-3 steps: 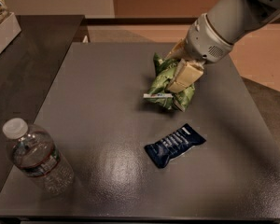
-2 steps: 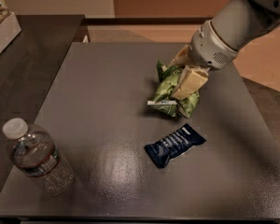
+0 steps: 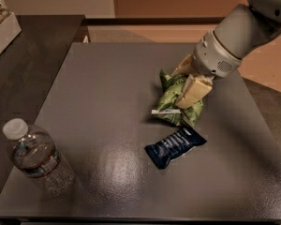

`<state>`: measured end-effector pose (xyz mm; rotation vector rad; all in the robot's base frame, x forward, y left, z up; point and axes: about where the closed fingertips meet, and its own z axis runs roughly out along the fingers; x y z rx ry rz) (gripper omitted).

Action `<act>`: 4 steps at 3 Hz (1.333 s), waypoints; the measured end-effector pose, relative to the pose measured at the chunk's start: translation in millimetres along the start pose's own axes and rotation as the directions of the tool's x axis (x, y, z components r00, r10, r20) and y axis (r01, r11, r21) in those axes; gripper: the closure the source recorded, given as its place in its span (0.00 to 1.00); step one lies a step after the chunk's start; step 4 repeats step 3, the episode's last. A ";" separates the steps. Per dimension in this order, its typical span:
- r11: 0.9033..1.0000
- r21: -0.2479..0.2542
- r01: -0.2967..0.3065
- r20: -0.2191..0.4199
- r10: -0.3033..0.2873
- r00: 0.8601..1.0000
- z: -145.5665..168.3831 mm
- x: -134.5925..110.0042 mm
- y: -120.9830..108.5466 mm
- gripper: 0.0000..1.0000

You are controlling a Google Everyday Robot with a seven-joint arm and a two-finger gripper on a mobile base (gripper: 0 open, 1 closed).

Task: Move green jalapeno chip bag near rxbar blueberry

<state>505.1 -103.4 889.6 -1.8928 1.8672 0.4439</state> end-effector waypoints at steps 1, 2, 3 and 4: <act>1.000 0.001 0.003 0.000 -0.003 1.000 0.3 -1.6 0.1 0.12; 1.000 0.002 0.005 0.000 -0.005 1.000 0.7 -2.8 0.3 0.00; 1.000 0.002 0.005 0.000 -0.005 1.000 0.7 -2.9 0.3 0.00; 1.000 0.002 0.005 0.000 -0.005 1.000 0.7 -2.9 0.3 0.00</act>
Offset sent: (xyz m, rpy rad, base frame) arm -0.0001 0.0013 0.0005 -0.0003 -0.0020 0.0015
